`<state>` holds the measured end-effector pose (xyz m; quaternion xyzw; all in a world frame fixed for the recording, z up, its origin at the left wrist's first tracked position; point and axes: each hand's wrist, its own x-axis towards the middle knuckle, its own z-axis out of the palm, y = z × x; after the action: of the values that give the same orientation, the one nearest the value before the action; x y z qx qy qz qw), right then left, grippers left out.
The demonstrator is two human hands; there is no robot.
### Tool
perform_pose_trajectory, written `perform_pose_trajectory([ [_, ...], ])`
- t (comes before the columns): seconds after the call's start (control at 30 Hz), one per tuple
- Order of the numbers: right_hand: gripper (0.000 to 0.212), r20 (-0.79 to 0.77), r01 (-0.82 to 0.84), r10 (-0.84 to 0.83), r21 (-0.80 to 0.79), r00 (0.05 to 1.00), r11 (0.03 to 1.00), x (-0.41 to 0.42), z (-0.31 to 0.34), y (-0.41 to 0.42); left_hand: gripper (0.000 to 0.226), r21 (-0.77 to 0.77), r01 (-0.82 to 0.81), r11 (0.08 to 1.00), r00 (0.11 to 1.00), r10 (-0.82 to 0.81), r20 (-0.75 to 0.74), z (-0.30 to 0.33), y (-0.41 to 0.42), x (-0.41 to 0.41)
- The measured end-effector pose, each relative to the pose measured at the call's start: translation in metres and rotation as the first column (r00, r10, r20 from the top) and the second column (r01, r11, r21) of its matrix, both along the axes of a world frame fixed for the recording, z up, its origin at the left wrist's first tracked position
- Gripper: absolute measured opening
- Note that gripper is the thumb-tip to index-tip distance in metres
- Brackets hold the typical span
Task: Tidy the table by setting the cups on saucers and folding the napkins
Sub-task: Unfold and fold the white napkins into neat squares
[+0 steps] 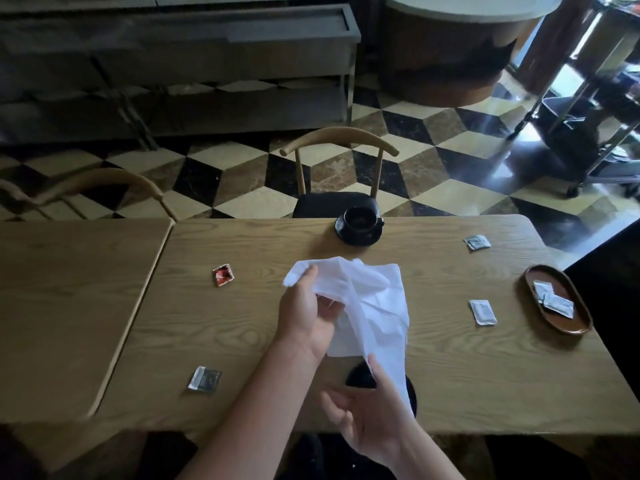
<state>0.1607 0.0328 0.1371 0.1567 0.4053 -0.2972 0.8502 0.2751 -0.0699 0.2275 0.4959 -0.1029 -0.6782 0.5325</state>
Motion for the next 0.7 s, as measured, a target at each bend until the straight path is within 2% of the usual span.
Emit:
perform_pose_trajectory([
  [0.07,0.069,-0.002,0.207,-0.207,0.004,0.978,0.978,0.007,0.000,-0.011,0.021,-0.003,-0.031,1.000,0.999,0.031,0.008,0.004,0.000,0.006],
  [0.13,0.035,-0.104,0.376,-0.376,-0.023,0.921,0.926,0.007,-0.001,-0.026,0.024,-0.019,-0.077,0.997,0.997,0.077,0.023,0.010,-0.001,0.022],
  [0.23,0.014,-0.220,0.433,-0.472,-0.205,0.854,0.878,-0.002,0.009,-0.048,0.036,-0.093,-0.138,0.986,0.988,0.144,0.057,0.020,-0.004,0.062],
  [0.33,0.017,-0.280,0.345,-0.484,-0.426,0.829,0.837,-0.006,0.044,-0.066,0.040,-0.187,-0.161,0.969,0.979,0.181,0.094,0.033,-0.005,0.111],
  [0.43,0.025,-0.292,0.241,-0.483,-0.592,0.825,0.769,0.006,0.084,-0.081,0.038,-0.280,-0.186,0.942,0.974,0.214,0.072,0.041,-0.008,0.159],
  [0.53,0.032,-0.287,0.148,-0.471,-0.706,0.834,0.692,0.034,0.116,-0.088,0.031,-0.281,-0.189,0.941,0.974,0.216,0.068,0.048,-0.011,0.205],
  [0.63,0.031,-0.248,0.089,-0.457,-0.796,0.854,0.598,0.072,0.133,-0.092,0.036,-0.296,-0.160,0.942,0.977,0.193,0.086,0.050,-0.019,0.255],
  [0.7,0.027,-0.264,0.073,-0.470,-0.807,0.842,0.585,0.094,0.136,-0.098,0.038,-0.289,-0.130,0.949,0.982,0.163,0.094,0.051,-0.029,0.284],
])
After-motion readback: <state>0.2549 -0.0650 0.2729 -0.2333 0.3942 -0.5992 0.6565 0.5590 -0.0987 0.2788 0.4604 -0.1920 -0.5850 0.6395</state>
